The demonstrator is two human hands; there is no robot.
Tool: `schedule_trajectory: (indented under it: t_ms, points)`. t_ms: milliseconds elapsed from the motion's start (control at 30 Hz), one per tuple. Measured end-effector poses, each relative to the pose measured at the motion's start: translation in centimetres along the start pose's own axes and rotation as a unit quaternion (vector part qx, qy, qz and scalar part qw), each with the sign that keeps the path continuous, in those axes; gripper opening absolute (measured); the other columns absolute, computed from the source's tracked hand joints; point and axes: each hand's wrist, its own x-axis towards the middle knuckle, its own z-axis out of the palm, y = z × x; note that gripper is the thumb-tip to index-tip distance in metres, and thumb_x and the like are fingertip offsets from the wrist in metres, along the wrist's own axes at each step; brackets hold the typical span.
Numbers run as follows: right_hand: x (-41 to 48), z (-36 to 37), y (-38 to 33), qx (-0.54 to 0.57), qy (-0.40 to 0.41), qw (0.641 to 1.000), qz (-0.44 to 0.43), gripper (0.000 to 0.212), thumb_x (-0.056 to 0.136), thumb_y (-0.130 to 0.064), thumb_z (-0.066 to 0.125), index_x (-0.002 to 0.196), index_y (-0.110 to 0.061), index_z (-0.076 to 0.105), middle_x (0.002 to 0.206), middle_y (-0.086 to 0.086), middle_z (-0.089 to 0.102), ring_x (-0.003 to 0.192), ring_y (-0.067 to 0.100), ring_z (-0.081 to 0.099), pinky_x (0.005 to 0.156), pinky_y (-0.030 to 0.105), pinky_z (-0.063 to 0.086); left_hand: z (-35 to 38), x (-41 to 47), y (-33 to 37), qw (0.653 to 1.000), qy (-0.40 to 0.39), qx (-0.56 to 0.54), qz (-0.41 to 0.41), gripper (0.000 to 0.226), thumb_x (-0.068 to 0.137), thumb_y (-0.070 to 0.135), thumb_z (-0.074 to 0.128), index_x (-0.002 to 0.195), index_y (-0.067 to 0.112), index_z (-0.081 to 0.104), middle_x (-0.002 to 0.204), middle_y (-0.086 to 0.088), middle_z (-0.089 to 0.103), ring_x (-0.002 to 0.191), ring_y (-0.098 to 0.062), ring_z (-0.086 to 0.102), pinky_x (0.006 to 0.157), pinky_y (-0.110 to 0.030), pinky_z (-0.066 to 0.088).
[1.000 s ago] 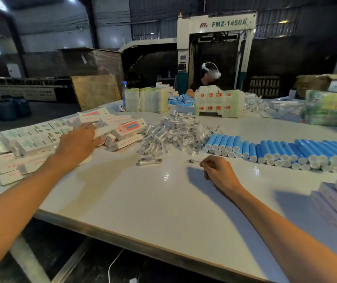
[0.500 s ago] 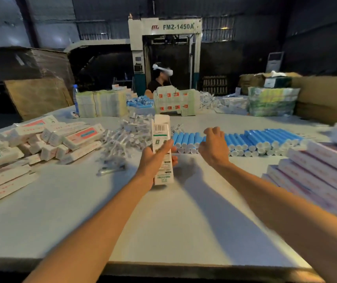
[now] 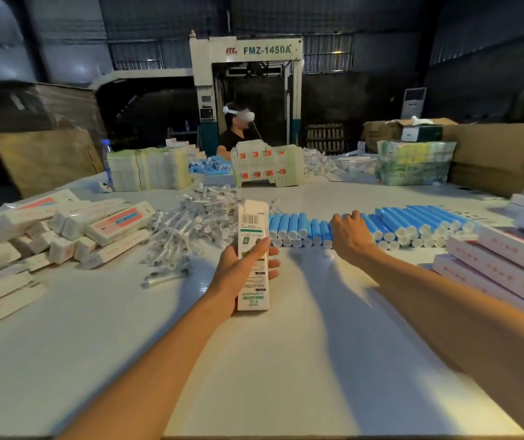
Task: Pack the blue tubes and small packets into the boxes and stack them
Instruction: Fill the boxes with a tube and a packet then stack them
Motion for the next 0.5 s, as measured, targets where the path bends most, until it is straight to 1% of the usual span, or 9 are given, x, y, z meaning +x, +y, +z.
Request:
schedule_trajectory:
  t_ms: [67, 133, 200, 233, 300, 367, 433, 500]
  points:
    - [0.1, -0.5, -0.6, 0.038, -0.022, 0.999, 0.021, 0.036, 0.095, -0.005, 0.057, 0.129, -0.001, 0.046, 0.129, 0.022, 0.057, 0.121, 0.038, 0.049, 0.099, 0.040, 0.043, -0.2, 0.0, 0.1, 1.000, -0.012, -0.005, 0.000, 0.042, 0.097, 0.029, 0.076, 0.136, 0.016, 0.065, 0.113, -0.012, 0.080, 0.101, -0.033, 0.079, 0.077, -0.037, 0.066]
    - [0.0, -1.1, -1.3, 0.063, -0.042, 0.996, 0.046, 0.048, 0.094, -0.007, 0.060, 0.136, 0.003, 0.038, 0.133, 0.028, 0.051, 0.124, 0.042, 0.048, 0.099, 0.042, 0.044, -0.3, 0.0, 0.3, 1.000, -0.020, -0.014, 0.007, 0.039, 0.101, 0.027, 0.072, 0.137, 0.017, 0.063, 0.117, -0.010, 0.080, 0.101, -0.035, 0.079, 0.077, -0.038, 0.066]
    - [-0.1, -1.6, -1.8, 0.057, -0.069, 0.994, 0.057, 0.058, 0.097, -0.011, 0.057, 0.145, 0.004, 0.029, 0.139, 0.031, 0.046, 0.129, 0.044, 0.046, 0.101, 0.045, 0.044, -0.4, 0.1, 0.5, 0.999, -0.019, -0.026, 0.010, 0.035, 0.103, 0.024, 0.068, 0.137, 0.019, 0.061, 0.119, -0.009, 0.079, 0.102, -0.036, 0.078, 0.080, -0.041, 0.066]
    - [-0.1, -1.8, -1.9, 0.046, -0.080, 0.994, 0.054, 0.059, 0.099, -0.014, 0.054, 0.148, 0.004, 0.028, 0.141, 0.030, 0.046, 0.130, 0.044, 0.047, 0.102, 0.046, 0.044, -0.4, 0.2, 0.5, 0.999, -0.013, -0.032, 0.008, 0.034, 0.104, 0.023, 0.067, 0.137, 0.019, 0.060, 0.119, -0.010, 0.079, 0.100, -0.036, 0.078, 0.081, -0.043, 0.066]
    - [-0.2, -2.2, -1.9, 0.030, -0.101, 0.994, 0.042, 0.057, 0.101, -0.019, 0.049, 0.150, 0.001, 0.029, 0.142, 0.025, 0.047, 0.130, 0.041, 0.051, 0.101, 0.046, 0.044, -0.3, 0.3, 0.6, 0.999, 0.001, -0.041, -0.003, 0.033, 0.104, 0.022, 0.067, 0.135, 0.019, 0.060, 0.118, -0.015, 0.078, 0.090, -0.033, 0.078, 0.075, -0.042, 0.066]
    - [-0.4, -2.3, -1.8, 0.033, -0.124, 0.991, 0.046, 0.052, 0.102, -0.021, 0.049, 0.149, -0.003, 0.034, 0.143, 0.021, 0.044, 0.131, 0.039, 0.050, 0.103, 0.047, 0.043, -0.2, 0.2, 0.5, 0.999, 0.000, -0.038, -0.011, 0.034, 0.103, 0.021, 0.068, 0.136, 0.014, 0.061, 0.117, -0.020, 0.077, 0.080, -0.029, 0.075, 0.068, -0.039, 0.064]
    - [-0.9, -2.0, -1.7, 0.050, -0.137, 0.988, 0.056, 0.048, 0.102, -0.020, 0.051, 0.146, -0.005, 0.038, 0.142, 0.021, 0.041, 0.131, 0.040, 0.050, 0.105, 0.048, 0.043, 0.0, -0.1, 0.4, 1.000, -0.009, -0.026, -0.012, 0.037, 0.103, 0.021, 0.068, 0.138, 0.010, 0.061, 0.115, -0.021, 0.077, 0.077, -0.028, 0.073, 0.067, -0.039, 0.064]
    - [-1.6, -1.5, -1.6, 0.075, -0.128, 0.987, 0.066, 0.048, 0.101, -0.017, 0.055, 0.145, -0.006, 0.039, 0.140, 0.022, 0.041, 0.128, 0.039, 0.053, 0.104, 0.047, 0.045, 0.0, -0.3, 0.4, 1.000, -0.011, -0.026, -0.008, 0.038, 0.103, 0.023, 0.067, 0.139, 0.010, 0.061, 0.114, -0.020, 0.077, 0.077, -0.028, 0.073, 0.068, -0.040, 0.064]
